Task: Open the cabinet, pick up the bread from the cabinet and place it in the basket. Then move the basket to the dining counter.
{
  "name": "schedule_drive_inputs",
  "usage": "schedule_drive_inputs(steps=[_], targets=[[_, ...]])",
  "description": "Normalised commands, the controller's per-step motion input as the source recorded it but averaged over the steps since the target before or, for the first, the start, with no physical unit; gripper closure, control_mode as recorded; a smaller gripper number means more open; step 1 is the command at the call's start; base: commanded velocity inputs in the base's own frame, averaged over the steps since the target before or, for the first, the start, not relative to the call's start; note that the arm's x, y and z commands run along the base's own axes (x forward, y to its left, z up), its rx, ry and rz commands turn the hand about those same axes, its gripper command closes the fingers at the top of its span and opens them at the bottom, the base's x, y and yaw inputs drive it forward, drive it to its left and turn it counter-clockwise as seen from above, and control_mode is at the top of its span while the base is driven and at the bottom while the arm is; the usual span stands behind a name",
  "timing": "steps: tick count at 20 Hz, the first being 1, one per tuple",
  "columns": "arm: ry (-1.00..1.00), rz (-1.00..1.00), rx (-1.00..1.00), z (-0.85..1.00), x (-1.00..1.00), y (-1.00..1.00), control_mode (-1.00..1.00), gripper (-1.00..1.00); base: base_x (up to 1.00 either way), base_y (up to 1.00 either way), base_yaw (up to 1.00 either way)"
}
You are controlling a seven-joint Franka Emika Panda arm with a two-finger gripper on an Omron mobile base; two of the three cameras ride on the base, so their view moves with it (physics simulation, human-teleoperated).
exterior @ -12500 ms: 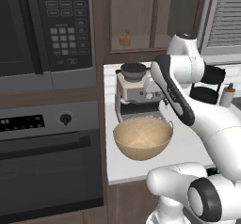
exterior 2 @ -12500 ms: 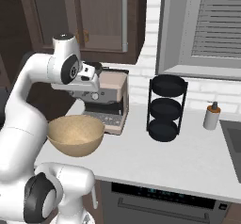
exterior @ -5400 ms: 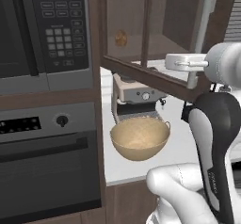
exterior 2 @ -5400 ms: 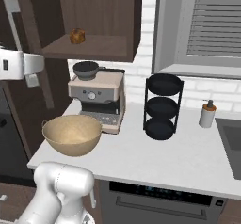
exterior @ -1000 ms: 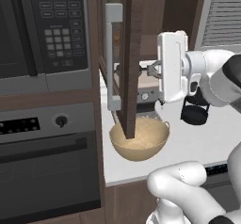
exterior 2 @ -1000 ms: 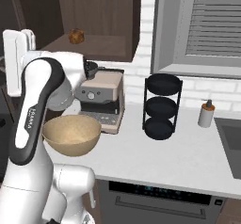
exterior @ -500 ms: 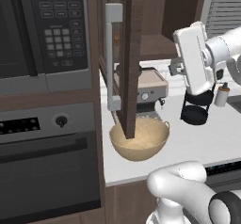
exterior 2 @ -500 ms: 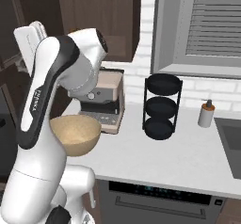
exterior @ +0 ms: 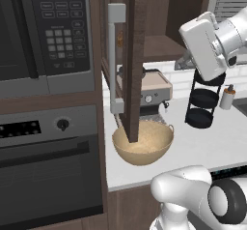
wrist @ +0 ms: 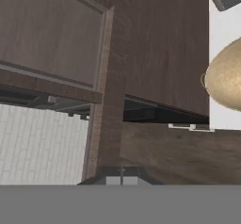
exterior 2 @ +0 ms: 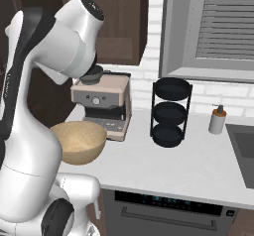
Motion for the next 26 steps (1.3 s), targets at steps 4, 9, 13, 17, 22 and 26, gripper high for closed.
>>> schedule_drive_inputs(steps=[4, 9, 13, 17, 22, 26], targets=[[-0.31, 0.0, 0.0, -0.01, 0.39, 0.0, -1.0, 1.0, 0.0, 0.0, 0.0], [-0.32, 0.0, 0.01, -0.31, 0.29, 0.0, -1.0, 1.0, 0.0, 0.0, 0.0], [-0.16, 0.0, -0.06, 0.31, 0.13, 0.0, -1.0, 1.0, 0.0, 0.0, 0.0], [-0.11, 0.0, -0.18, 0.37, 0.16, 0.01, -1.0, 1.0, 0.0, 0.0, 0.0], [-0.11, 0.0, -0.16, 0.05, 0.42, 0.0, -1.0, 1.0, 0.0, 0.0, 0.0], [-0.21, 0.0, -0.13, 0.0, 0.38, 0.0, -1.0, 1.0, 0.0, 0.0, 0.0]])
